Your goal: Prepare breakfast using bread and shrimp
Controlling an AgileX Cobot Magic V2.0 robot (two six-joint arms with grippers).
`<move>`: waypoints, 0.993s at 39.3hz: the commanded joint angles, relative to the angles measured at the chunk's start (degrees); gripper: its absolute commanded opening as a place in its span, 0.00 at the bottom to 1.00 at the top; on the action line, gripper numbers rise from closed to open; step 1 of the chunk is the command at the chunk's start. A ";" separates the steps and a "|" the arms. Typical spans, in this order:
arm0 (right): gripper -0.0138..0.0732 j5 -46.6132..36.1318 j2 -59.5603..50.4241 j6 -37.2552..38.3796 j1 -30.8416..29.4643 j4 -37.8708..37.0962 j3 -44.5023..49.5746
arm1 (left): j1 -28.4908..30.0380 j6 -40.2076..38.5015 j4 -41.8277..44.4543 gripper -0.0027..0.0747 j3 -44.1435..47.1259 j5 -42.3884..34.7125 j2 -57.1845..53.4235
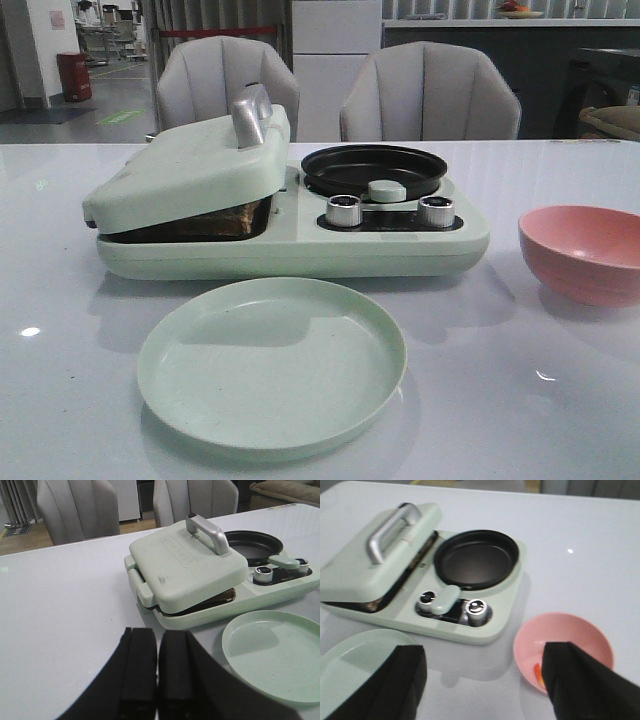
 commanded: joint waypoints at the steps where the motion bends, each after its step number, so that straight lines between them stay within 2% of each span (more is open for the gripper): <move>1: 0.83 -3.06 2.91 0.42 -5.80 1.43 -3.73 | -0.28 -0.26 -0.32 0.18 -1.42 -4.12 0.63; 9: 0.83 -0.57 11.72 0.35 -17.86 4.91 -6.65 | -0.28 -0.26 -0.32 0.18 -1.42 -4.12 0.63; 17: 0.83 1.48 22.42 -1.21 -23.75 7.03 -8.26 | -0.28 -0.26 -0.32 0.18 -1.42 -4.12 0.63; 28: 0.83 6.95 36.78 -11.58 -24.78 14.48 -15.92 | -0.28 -0.26 -0.32 0.18 -1.42 -4.12 0.63; 39: 0.83 7.91 47.44 -15.05 -24.84 14.54 -22.95 | -0.28 -0.26 -0.32 0.18 -1.42 -4.12 0.63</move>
